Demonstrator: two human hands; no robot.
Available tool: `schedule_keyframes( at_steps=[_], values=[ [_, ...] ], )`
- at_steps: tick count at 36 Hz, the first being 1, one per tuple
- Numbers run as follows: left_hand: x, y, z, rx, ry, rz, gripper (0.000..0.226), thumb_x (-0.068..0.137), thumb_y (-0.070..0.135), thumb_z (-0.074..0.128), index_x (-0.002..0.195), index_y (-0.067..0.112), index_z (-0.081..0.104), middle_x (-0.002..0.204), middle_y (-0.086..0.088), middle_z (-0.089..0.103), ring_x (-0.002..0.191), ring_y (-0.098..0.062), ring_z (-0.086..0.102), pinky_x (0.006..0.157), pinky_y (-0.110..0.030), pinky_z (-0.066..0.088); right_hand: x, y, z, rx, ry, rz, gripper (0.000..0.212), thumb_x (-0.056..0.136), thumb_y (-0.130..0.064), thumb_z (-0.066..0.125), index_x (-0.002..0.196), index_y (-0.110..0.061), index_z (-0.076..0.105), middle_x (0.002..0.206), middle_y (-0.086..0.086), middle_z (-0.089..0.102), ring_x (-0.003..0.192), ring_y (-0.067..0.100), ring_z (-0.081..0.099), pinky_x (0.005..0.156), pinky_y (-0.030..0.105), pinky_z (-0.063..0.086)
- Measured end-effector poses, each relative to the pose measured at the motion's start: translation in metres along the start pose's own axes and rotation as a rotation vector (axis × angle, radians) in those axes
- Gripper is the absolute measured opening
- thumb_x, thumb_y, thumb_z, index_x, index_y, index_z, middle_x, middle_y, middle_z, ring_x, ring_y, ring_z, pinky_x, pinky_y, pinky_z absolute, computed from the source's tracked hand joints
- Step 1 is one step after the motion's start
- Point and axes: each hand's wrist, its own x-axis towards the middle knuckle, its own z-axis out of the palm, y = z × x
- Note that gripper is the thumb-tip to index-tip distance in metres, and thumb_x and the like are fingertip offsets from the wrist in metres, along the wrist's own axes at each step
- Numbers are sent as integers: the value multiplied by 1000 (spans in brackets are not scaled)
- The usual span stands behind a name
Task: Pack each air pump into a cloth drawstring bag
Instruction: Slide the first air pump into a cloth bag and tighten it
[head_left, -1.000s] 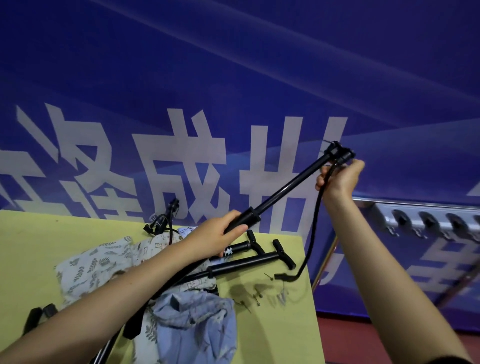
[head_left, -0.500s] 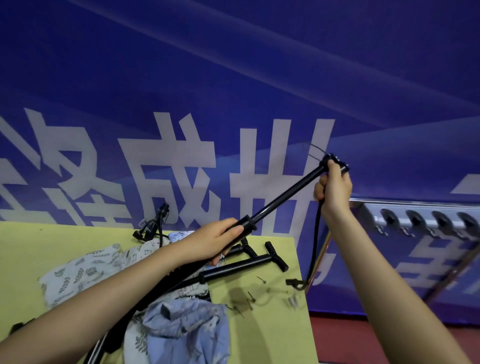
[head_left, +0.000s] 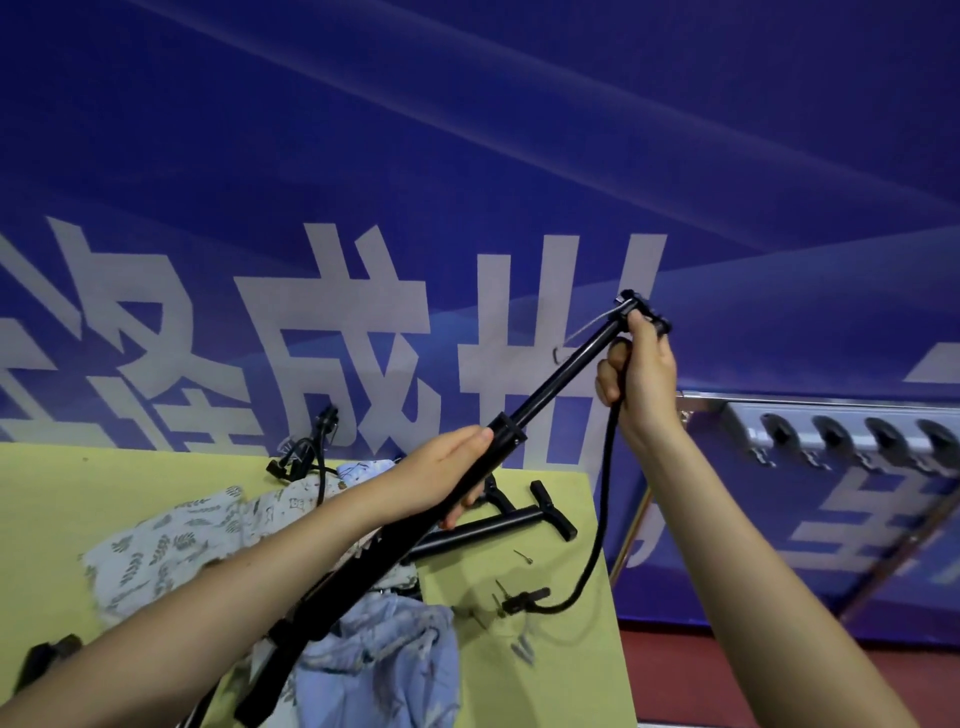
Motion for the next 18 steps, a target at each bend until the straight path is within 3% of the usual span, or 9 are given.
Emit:
schedule_keyframes(
  at_steps=[6, 12, 18],
  values=[
    [-1, 3, -3, -30, 32, -25, 47, 103, 42, 27, 114, 1, 48, 60, 0, 54, 42, -20, 47, 43, -26, 42, -10, 10, 7, -29, -90, 27, 14, 102, -26, 42, 92, -20, 50, 47, -8, 38, 30, 10, 31, 34, 19, 21],
    [-3, 3, -3, -73, 71, -24, 48, 103, 43, 26, 116, 3, 49, 58, 2, 53, 41, -18, 48, 45, -27, 43, -18, 21, 13, -131, -205, 46, 22, 101, -27, 46, 117, -14, 51, 56, 0, 43, 35, 16, 42, 37, 22, 35],
    [-6, 4, -2, -140, 134, -43, 49, 103, 42, 27, 118, 0, 48, 57, 2, 52, 41, -19, 47, 43, -27, 43, -21, 32, 21, -209, -271, 72, 25, 98, -28, 52, 120, -14, 52, 63, 6, 40, 36, 21, 48, 40, 24, 43]
  ],
)
